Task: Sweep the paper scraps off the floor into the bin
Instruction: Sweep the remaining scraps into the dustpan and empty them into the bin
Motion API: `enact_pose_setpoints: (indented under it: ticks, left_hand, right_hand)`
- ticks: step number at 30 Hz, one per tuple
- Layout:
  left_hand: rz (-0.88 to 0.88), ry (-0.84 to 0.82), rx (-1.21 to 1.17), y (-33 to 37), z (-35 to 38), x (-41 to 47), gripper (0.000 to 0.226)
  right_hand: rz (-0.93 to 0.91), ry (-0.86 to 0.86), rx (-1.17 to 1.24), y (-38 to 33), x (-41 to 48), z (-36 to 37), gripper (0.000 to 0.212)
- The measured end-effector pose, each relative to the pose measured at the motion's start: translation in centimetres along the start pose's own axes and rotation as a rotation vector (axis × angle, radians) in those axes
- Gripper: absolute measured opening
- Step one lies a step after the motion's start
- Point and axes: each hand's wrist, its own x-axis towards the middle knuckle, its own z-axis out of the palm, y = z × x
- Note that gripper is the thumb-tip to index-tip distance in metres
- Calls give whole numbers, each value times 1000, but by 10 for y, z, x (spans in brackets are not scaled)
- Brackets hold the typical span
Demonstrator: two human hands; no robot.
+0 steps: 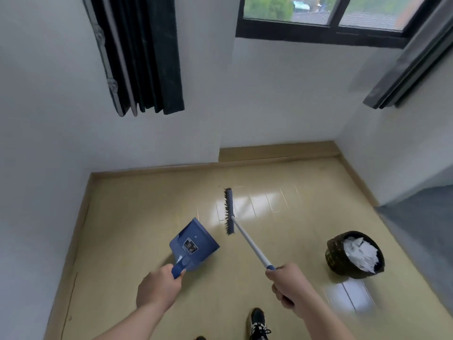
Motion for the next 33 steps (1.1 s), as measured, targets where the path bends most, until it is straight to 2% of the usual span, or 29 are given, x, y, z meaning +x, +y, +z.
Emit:
enact_pose_setpoints:
  ticks: [6,11,15,23,33]
  left_hand:
    - [216,32,157,68,-19,8,37]
    - [411,67,173,145,-31,-3,37]
    - [539,95,154,218,-23,-20,46]
    - [770,126,188,357,13,-75,45]
    - [1017,130,364,499,104,-152,40]
  right_hand:
    - [-5,65,441,40,-19,-44,13]
    - [-49,142,661,74,-32,-88,10]
    - [-65,196,811,111,-46,-139,11]
    - [-83,309,966,179,-74,-230,17]
    - [-65,367,1100,283,-73,-320,22]
